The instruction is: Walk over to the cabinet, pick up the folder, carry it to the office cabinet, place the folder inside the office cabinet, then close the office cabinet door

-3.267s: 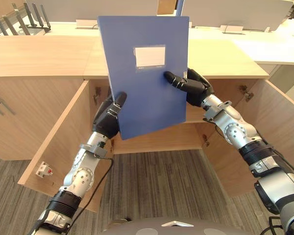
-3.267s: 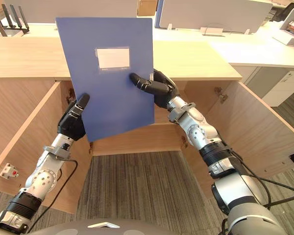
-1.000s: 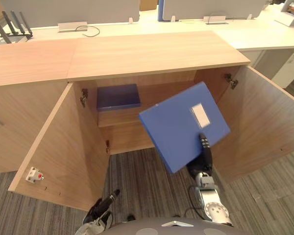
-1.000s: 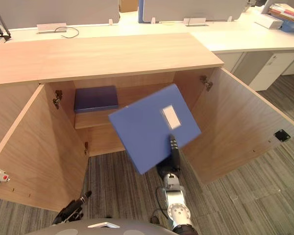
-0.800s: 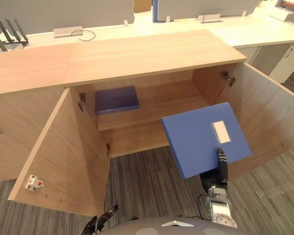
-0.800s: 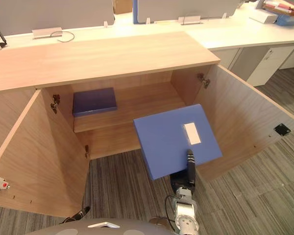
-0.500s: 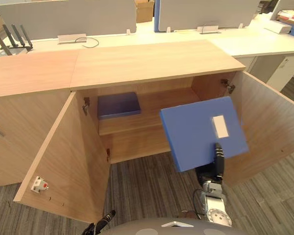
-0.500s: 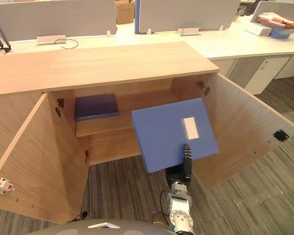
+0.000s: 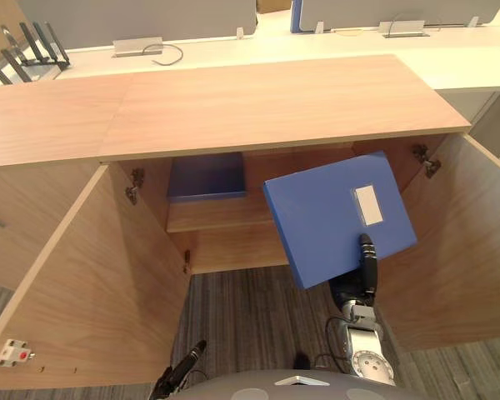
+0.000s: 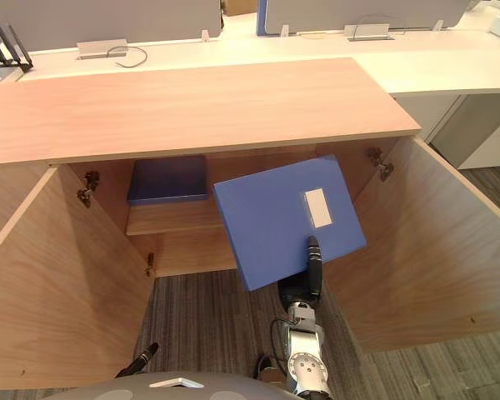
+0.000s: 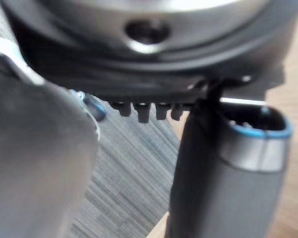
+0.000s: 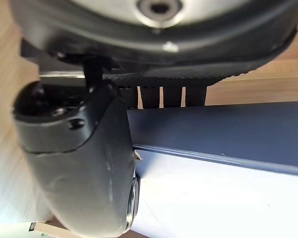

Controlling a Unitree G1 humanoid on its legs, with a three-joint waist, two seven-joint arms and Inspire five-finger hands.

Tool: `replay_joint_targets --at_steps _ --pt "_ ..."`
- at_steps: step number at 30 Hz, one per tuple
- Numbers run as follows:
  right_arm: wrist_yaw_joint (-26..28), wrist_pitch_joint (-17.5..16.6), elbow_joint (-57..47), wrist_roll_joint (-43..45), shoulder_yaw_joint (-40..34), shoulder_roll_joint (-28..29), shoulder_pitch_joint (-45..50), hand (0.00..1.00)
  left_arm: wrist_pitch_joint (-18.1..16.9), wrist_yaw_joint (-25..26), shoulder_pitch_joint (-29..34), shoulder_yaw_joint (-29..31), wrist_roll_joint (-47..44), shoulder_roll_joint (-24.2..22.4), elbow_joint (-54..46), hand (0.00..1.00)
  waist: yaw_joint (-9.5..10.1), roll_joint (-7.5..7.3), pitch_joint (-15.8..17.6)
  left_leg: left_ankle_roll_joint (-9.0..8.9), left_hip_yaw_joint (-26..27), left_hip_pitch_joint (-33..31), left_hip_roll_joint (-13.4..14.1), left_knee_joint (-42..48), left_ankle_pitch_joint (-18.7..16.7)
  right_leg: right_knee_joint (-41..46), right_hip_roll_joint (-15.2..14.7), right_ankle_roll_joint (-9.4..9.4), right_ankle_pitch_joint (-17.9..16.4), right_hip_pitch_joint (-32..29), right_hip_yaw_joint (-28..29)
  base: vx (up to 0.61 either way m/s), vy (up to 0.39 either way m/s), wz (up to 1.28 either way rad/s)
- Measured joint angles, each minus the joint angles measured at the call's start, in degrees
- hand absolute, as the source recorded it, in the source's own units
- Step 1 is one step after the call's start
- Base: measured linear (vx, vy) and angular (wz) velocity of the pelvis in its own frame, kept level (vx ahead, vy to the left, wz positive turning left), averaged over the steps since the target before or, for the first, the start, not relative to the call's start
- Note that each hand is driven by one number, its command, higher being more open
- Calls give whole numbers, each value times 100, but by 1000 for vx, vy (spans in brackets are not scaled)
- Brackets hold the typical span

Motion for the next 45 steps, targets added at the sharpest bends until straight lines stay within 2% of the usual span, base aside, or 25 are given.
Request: replay_joint_targets --at_steps 3,9,13,17,20,21,23,24,27,28,30,32,33,34,35,36,37,38,40,42,45 --pt "0 -29 9 -3 -73 5 13 0 -3 -2 1 -62 -3 59 1 100 -20 -55 -26 -31 1 14 -28 -21 -24 -127 -19 23 27 78 -3 83 34 3" --pt "1 -6 339 -72 -63 54 4 0 -22 2 5 -381 -3 279 14 100 -20 -218 -134 33 -78 -143 -185 -18 -61 -681 -101 117 355 171 57 17 51 0" --pt "0 81 701 -99 -95 45 8 0 -32 13 3 -637 -3 381 19 100 -41 -217 -145 63 -260 -305 -232 36 -78 -814 -128 160 402 183 -60 -12 8 20" --pt "-3 168 1094 -108 -212 -2 -7 0 -33 69 14 -678 -71 442 19 100 -12 -213 -141 52 -440 -467 -146 205 -150 -842 -71 95 365 197 -216 6 -24 19" --pt "-21 172 1237 -108 -228 8 -26 0 -6 143 68 -573 -299 468 26 100 -5 -248 -95 4 -565 -868 -2 1333 -570 -705 20 4 141 329 -293 9 -52 19" --pt "-34 165 1240 -107 -296 19 -22 0 3 186 66 -554 -434 501 11 100 -6 -315 -22 -4 -614 -1123 75 2171 -631 -613 -1 -53 -24 519 -374 10 -68 34" --pt "-33 160 1234 -107 -403 4 -34 0 8 206 69 -516 -459 500 11 100 30 -319 40 7 -539 -1352 179 2970 -623 -581 7 -94 -125 732 -426 33 -39 20" --pt "-34 144 1230 -105 -552 -10 -57 0 28 213 74 -460 -469 444 11 100 122 -245 105 74 -372 -1421 330 3525 -576 -525 72 -121 -207 934 -440 49 -25 7" --pt "-39 107 1217 -107 -700 -9 -145 0 38 187 73 -355 -516 407 1 100 176 -315 164 106 -213 -1593 387 3917 -281 -526 -17 -194 -258 1014 -443 78 -1 4" --pt "-51 74 1215 -104 -748 -21 -213 0 45 175 78 -349 -514 392 11 100 159 -272 197 132 -149 -1704 383 4036 -461 -529 -67 -257 -303 1004 -431 83 52 2" --pt "-68 52 1191 -101 -799 -84 -263 0 50 166 81 -329 -532 329 8 100 168 -229 318 171 -63 -1943 331 4196 -790 -473 -182 -231 -357 1014 -370 69 120 -11" --pt "-83 60 1190 -105 -795 -110 -248 0 49 162 127 -297 -584 319 11 100 222 -237 412 149 -61 -2130 254 4053 -857 -317 -336 -145 -438 1028 -279 65 157 -35" --pt "-87 64 1190 -105 -777 -110 -216 0 49 160 210 -303 -616 300 12 100 269 -212 448 121 -56 -2125 214 3681 -795 -196 -406 -47 -500 1060 -170 74 166 -41" --pt "-87 66 1190 -105 -768 -115 -193 0 49 158 256 -304 -625 273 12 100 278 -180 449 125 -68 -2095 177 3404 -628 -141 -416 26 -530 1082 -113 111 238 -45" --pt "-88 68 1177 -105 -743 -197 -152 0 46 155 346 -299 -626 182 15 100 279 -23 407 154 -166 -2075 174 2715 142 -43 -338 175 -596 1081 -13 116 244 -26" --pt "-117 78 1182 -106 -715 -173 -156 0 52 112 338 -286 -635 168 25 100 296 3 406 91 -182 -1846 101 2458 -46 -53 -368 258 -621 1095 63 118 239 -19" --pt "-118 93 1174 -109 -687 -146 -175 0 42 101 335 -291 -629 202 9 100 305 -96 427 99 -178 -1753 25 2261 -42 -62 -445 275 -611 1073 103 137 242 -6" --pt "-115 151 1142 -118 -523 -137 -215 0 11 68 263 -260 -626 299 -1 100 307 -283 471 241 -172 -1661 -217 1887 42 -204 -595 368 -543 1071 162 106 175 3" --pt "-115 199 1139 -175 -466 -135 -214 0 32 46 228 -235 -628 326 -2 100 302 -341 461 321 -161 -1623 -340 1755 95 -272 -685 397 -513 1081 174 66 123 8" --pt "-114 250 1139 -331 -344 -137 -208 0 31 45 245 -217 -624 293 2 100 320 -310 451 409 -96 -1408 -521 1475 167 -312 -833 404 -505 1138 247 33 102 -1" --pt "-110 381 1141 -348 -149 -131 -195 0 30 38 247 -214 -623 271 5 100 322 -275 423 410 3 -1143 -624 970 369 -346 -901 432 -486 1129 310 25 25 -14"
